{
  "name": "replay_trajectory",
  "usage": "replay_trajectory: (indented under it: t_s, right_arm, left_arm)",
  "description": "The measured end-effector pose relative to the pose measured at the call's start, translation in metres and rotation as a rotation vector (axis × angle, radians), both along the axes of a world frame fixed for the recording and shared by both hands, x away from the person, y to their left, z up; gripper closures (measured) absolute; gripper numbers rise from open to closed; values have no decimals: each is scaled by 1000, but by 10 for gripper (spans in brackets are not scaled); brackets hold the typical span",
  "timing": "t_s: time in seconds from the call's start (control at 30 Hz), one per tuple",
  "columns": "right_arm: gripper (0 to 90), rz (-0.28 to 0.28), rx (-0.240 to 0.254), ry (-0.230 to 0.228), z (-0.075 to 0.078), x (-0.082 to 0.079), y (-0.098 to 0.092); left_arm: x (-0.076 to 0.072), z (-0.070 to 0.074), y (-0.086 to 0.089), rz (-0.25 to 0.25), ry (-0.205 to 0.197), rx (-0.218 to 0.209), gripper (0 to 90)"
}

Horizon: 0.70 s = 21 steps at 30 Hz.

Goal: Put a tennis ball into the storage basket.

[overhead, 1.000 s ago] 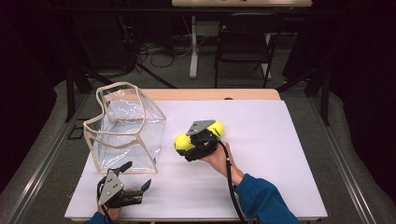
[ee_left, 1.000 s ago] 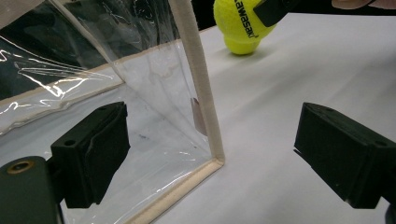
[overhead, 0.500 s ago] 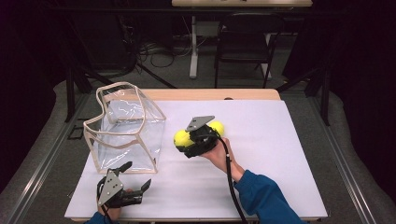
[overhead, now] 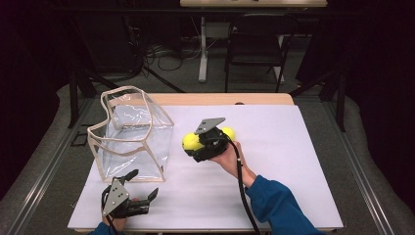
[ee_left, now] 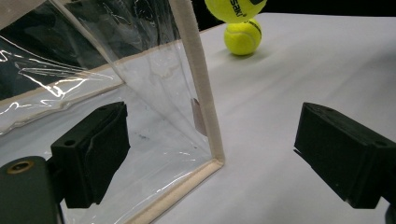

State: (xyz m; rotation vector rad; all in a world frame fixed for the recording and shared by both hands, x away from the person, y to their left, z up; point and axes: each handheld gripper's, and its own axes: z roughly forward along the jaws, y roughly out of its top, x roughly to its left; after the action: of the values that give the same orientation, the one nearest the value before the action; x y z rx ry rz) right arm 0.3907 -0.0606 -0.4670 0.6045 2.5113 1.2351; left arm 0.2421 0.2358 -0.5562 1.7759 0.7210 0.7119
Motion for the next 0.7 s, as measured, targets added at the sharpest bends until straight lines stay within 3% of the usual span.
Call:
replay_trajectory:
  t_s: [0.7]
  right_arm:
    - [264,7,0,-11,13,6,2]
  left_arm:
    - [0,0,0,-1,-1,-2,101]
